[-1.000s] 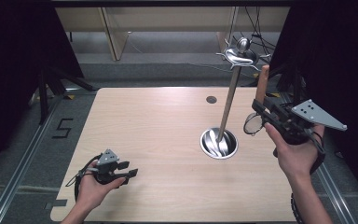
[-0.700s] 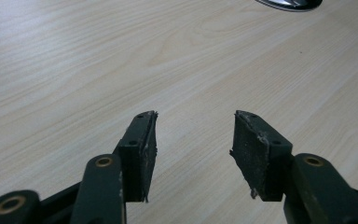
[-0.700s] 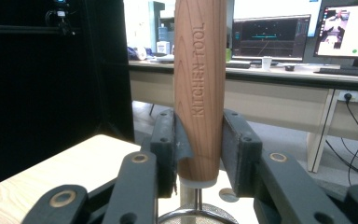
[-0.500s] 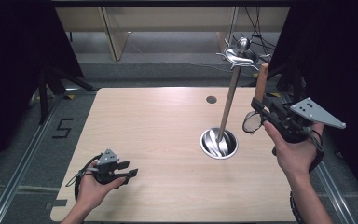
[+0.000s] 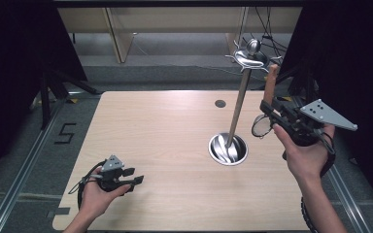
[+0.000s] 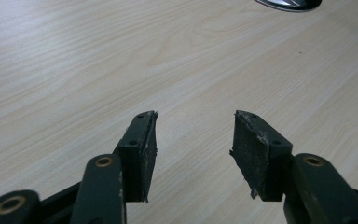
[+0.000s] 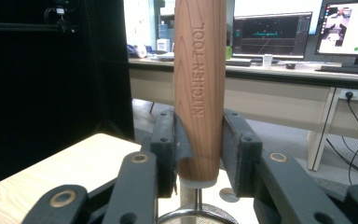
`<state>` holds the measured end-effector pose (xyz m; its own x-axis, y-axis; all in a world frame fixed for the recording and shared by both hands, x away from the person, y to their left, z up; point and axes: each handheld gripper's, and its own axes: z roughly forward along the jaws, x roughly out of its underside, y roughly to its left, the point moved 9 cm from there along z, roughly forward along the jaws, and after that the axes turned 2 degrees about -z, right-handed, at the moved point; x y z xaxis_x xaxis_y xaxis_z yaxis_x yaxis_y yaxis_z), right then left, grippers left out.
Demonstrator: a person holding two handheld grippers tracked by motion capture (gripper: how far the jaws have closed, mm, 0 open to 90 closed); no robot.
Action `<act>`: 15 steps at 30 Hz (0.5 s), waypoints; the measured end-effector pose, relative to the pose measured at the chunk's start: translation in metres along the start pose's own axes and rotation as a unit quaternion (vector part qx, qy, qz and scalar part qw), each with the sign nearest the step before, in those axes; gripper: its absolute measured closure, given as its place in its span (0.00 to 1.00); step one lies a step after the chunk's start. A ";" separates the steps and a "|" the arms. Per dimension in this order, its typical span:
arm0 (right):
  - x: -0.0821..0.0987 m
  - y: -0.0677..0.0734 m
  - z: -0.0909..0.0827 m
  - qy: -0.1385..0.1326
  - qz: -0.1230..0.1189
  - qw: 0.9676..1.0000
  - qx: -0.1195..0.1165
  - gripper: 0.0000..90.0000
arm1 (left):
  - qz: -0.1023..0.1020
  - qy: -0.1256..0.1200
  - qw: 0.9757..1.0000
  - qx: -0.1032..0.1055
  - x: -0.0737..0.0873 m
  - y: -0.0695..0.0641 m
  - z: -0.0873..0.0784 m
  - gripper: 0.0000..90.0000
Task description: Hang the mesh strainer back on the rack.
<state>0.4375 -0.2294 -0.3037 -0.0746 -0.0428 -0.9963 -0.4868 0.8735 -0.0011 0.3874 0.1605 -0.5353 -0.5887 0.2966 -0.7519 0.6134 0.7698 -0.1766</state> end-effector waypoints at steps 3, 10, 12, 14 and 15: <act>0.001 0.001 0.002 0.005 0.001 1.000 -0.005 0.77 | 0.002 -0.001 1.000 -0.001 0.000 0.001 0.000 0.54; 0.001 0.001 0.003 0.007 0.002 1.000 -0.001 0.77 | 0.002 -0.002 1.000 -0.001 0.000 0.000 0.000 0.54; 0.000 0.000 0.004 0.007 -0.002 1.000 -0.004 0.77 | 0.002 -0.002 1.000 -0.001 0.000 0.001 0.000 0.54; 0.000 0.000 0.005 0.005 0.002 1.000 0.002 0.77 | -0.001 -0.003 1.000 -0.003 0.000 0.001 0.000 0.54; 0.000 0.000 0.006 0.006 -0.003 1.000 0.000 0.77 | -0.001 -0.006 1.000 0.000 -0.001 0.000 0.000 0.54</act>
<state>0.4429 -0.2264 -0.3041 -0.0822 -0.0542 -0.9951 -0.4869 0.8734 -0.0074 0.3879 0.1602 -0.5347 -0.5847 0.2881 -0.7584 0.6113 0.7710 -0.1784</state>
